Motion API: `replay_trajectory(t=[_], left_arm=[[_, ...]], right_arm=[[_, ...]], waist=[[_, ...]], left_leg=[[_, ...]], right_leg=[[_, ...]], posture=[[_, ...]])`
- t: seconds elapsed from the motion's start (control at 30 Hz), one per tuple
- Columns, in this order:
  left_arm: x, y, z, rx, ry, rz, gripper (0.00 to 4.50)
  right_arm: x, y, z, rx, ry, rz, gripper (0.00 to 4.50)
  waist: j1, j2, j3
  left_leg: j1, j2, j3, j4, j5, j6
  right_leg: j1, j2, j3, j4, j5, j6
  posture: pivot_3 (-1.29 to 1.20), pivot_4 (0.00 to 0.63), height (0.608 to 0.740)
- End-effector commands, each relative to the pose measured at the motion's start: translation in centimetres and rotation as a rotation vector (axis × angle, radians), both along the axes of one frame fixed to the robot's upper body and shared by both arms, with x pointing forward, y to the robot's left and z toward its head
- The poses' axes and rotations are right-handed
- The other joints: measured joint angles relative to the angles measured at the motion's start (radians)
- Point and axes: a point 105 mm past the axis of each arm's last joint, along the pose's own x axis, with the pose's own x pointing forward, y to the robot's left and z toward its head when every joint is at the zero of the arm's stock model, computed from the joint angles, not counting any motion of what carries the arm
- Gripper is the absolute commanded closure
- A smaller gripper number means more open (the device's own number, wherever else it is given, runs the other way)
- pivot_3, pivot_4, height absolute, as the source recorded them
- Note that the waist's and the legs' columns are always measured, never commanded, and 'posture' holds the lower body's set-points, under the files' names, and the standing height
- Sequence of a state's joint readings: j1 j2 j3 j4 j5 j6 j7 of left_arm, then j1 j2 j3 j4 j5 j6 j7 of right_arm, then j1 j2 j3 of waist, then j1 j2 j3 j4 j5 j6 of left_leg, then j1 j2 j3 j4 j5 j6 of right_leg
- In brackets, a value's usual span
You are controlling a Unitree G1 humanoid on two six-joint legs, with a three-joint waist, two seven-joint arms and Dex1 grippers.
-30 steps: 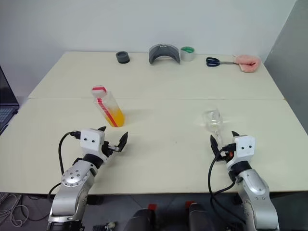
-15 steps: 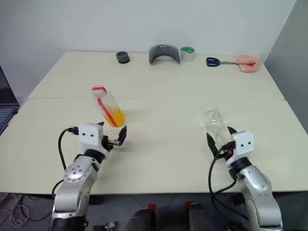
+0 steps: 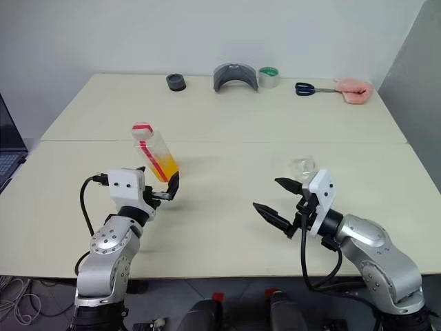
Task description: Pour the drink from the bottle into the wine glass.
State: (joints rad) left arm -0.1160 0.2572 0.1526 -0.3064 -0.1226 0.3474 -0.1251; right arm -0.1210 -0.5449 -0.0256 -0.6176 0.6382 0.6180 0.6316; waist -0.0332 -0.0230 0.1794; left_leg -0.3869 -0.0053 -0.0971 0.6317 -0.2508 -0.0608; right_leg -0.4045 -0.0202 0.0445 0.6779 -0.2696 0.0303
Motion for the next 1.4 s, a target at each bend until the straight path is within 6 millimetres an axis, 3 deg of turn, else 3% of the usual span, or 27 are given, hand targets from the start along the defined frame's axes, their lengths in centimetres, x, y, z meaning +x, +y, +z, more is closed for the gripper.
replay_trajectory(t=[0.03,0.67,1.1,1.4], left_arm=[[0.1,0.9,1.3,0.002,-0.059,0.052,0.02],[3.0,2.0,2.1,-0.036,-0.081,0.101,0.02],[6.4,0.2,3.6,-0.043,-0.094,0.046,0.02],[6.7,-0.4,4.9,-0.034,-0.119,0.067,0.02]], right_arm=[[0.1,0.5,1.0,0.003,-0.051,0.028,0.00],[1.1,1.6,1.9,0.020,-0.111,0.035,0.00],[1.4,1.8,2.2,0.017,-0.122,0.038,0.00],[1.3,1.7,2.1,0.003,-0.118,0.035,0.00]], waist=[[0.000,0.000,0.000],[0.001,-0.002,-0.001],[0.001,-0.002,-0.001],[0.001,-0.002,-0.001]], left_leg=[[0.000,0.000,0.000,0.000,0.000,0.000],[-0.001,0.000,-0.001,0.001,0.000,0.000],[-0.001,0.000,-0.001,0.002,0.000,0.000],[-0.003,0.000,-0.002,0.003,0.000,0.000]], right_leg=[[0.000,0.000,0.000,0.000,0.000,0.000],[0.000,0.000,-0.001,0.000,0.000,0.000],[0.000,0.000,-0.001,0.000,0.000,0.000],[-0.001,0.000,-0.002,0.000,0.000,0.000]], posture=[[0.00,0.150,0.740],[0.00,0.150,0.740],[0.00,0.150,0.740],[0.00,0.150,0.740]])
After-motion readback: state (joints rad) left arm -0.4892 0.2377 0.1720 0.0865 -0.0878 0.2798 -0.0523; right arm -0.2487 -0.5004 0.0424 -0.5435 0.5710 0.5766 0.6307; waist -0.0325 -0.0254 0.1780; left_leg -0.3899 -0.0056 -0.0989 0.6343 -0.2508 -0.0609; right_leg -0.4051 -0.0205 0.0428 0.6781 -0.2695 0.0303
